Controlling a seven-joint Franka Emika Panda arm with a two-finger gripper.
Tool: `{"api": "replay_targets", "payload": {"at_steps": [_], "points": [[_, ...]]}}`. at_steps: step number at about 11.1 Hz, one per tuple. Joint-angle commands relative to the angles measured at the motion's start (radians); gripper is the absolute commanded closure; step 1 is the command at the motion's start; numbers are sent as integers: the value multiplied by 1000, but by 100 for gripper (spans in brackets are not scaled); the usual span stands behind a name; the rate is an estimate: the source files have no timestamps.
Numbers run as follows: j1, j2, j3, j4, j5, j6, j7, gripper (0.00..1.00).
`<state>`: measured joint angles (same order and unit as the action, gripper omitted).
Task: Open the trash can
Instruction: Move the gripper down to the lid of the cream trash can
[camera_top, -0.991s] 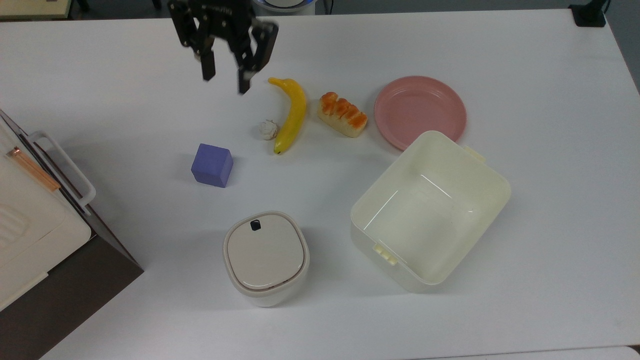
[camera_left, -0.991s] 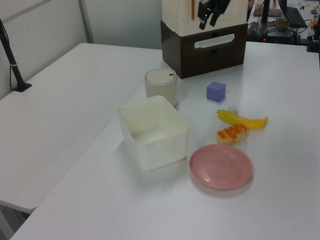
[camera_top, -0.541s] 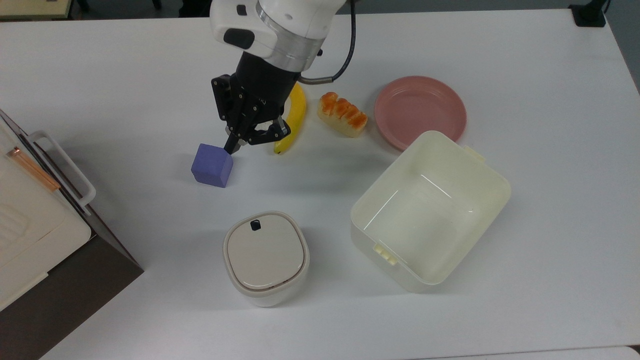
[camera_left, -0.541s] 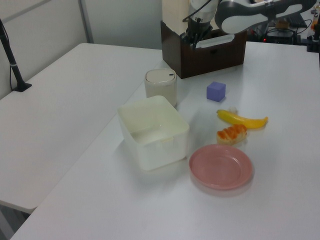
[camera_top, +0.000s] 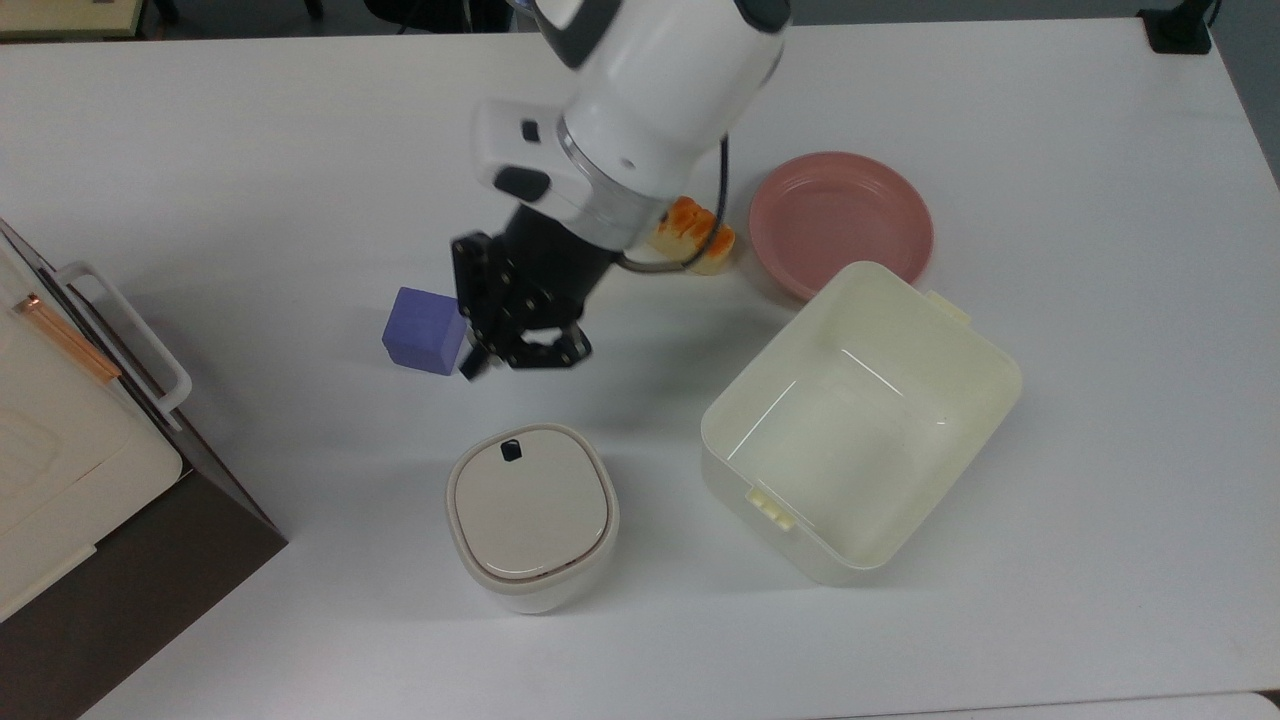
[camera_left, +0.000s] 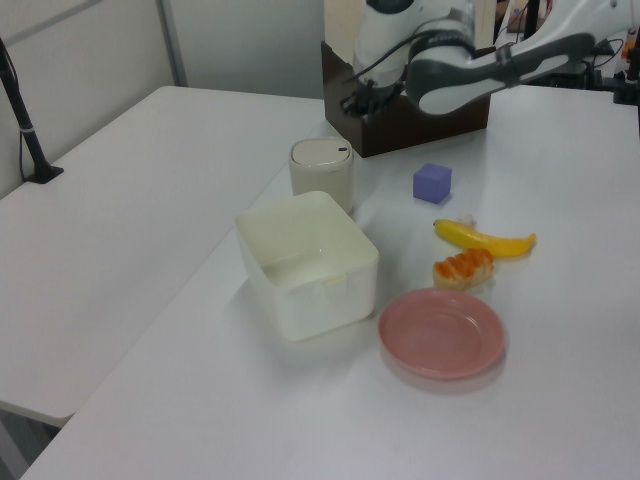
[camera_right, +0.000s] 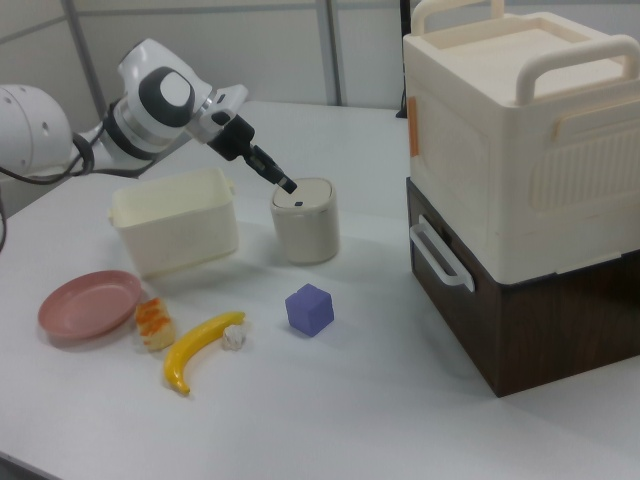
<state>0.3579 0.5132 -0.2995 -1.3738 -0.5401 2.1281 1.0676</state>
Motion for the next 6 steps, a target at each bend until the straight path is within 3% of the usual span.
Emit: {"api": "replay_targets", "payload": {"at_steps": [1, 6], "points": [[15, 73, -12, 59, -20, 131, 58, 100], [7, 85, -12, 47, -21, 164, 55, 100]]}}
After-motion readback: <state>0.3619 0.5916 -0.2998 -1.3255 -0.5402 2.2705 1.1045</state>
